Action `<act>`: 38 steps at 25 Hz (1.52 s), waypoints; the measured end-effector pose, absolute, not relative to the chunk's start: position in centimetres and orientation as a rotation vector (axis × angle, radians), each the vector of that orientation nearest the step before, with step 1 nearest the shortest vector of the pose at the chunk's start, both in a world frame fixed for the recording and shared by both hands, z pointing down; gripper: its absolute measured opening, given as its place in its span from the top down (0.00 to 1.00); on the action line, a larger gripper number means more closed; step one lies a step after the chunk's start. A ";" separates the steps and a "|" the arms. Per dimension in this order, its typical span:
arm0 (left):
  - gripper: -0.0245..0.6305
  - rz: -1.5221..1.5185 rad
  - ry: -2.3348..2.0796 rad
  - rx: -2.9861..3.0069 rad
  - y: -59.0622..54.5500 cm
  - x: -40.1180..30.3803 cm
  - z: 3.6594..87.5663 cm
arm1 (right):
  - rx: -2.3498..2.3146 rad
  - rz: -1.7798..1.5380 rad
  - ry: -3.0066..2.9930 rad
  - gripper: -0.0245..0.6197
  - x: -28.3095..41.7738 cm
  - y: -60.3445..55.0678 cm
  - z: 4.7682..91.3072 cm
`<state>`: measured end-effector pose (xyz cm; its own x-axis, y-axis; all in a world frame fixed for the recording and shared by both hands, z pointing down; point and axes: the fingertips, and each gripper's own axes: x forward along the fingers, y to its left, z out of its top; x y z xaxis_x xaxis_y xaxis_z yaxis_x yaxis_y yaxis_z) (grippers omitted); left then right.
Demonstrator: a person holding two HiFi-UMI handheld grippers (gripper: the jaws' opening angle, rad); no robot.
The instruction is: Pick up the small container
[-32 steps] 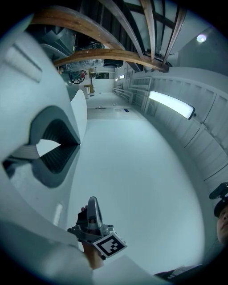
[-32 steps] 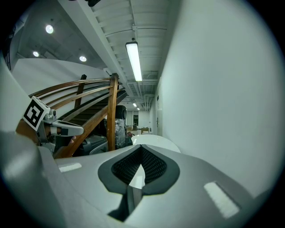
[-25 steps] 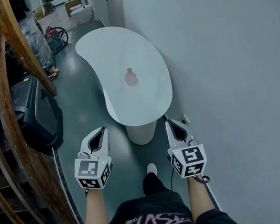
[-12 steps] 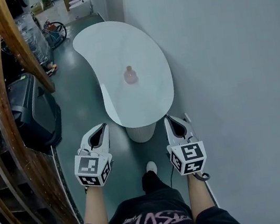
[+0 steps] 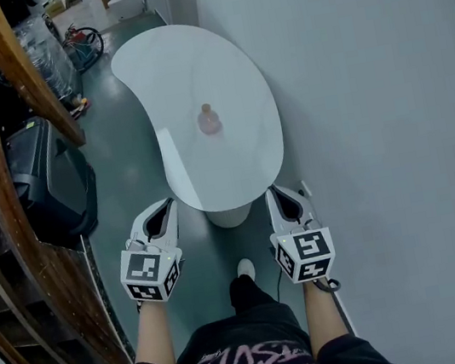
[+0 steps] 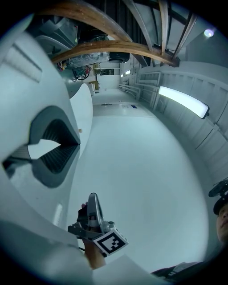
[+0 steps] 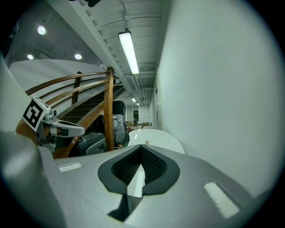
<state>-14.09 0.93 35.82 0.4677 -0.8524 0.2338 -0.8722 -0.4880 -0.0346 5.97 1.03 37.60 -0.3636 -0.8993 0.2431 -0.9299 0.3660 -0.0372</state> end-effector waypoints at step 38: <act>0.96 0.444 -1.537 2.566 -11.1 -7.8 36.4 | 1.588 0.322 -2.468 0.95 11.2 -12.2 38.1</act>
<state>-7.80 -11.14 36.45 0.4420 -0.8425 0.3079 -0.8769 -0.4782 -0.0498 11.20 -12.19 38.09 -0.4087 -0.8706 0.2738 -0.9117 0.4031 -0.0791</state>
